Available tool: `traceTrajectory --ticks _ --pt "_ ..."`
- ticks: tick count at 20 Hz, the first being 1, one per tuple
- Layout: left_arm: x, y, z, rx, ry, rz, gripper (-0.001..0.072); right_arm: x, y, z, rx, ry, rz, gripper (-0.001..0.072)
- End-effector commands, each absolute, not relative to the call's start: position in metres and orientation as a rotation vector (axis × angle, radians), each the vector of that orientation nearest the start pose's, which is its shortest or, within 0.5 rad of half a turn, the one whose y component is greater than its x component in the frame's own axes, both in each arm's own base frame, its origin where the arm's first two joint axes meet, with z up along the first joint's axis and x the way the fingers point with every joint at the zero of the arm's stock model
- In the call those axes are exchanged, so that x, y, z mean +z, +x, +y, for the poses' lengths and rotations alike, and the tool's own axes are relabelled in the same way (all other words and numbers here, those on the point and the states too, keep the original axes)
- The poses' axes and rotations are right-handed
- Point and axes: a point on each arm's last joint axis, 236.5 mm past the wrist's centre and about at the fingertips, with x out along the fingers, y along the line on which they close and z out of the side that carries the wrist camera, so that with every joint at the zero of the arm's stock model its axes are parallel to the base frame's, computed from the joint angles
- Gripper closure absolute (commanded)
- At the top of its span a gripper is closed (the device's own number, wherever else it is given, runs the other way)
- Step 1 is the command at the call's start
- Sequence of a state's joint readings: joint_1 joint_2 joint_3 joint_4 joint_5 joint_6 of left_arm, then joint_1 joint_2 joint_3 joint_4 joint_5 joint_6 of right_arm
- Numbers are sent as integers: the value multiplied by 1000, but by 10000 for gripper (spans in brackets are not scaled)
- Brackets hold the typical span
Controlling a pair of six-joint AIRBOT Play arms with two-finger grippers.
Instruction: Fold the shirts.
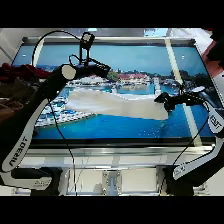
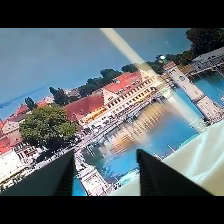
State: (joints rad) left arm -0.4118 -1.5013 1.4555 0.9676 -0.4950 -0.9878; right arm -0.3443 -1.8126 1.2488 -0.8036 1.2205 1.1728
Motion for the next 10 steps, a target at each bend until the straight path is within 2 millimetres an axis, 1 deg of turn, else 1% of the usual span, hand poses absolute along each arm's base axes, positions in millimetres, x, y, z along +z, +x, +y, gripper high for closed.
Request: traceTrajectory --ticks 1,2,3,4,5,6,7,9,10 --pt "129 505 -291 -684 68 487 502 -106 421 28 371 810 1415 356" --pt "118 505 -293 -688 65 514 704 -101 422 28 384 810 1413 528" --pt "104 504 -295 -693 57 552 696 -94 423 30 402 809 1412 677" --pt "87 503 -297 -685 14 609 697 -86 424 31 424 805 1410 682" --pt "65 499 -299 -669 -62 700 697 -77 426 33 449 800 1408 682" --pt "38 490 -302 -649 -145 820 697 -67 427 34 471 799 1407 683" --pt "11 478 -306 -638 -193 930 698 -54 430 37 499 796 1395 683" --pt "-35 456 -317 -649 -188 1073 698 -27 437 40 519 795 1356 684" --pt "-53 450 -324 -643 -197 1116 698 -12 441 41 529 772 1332 684"
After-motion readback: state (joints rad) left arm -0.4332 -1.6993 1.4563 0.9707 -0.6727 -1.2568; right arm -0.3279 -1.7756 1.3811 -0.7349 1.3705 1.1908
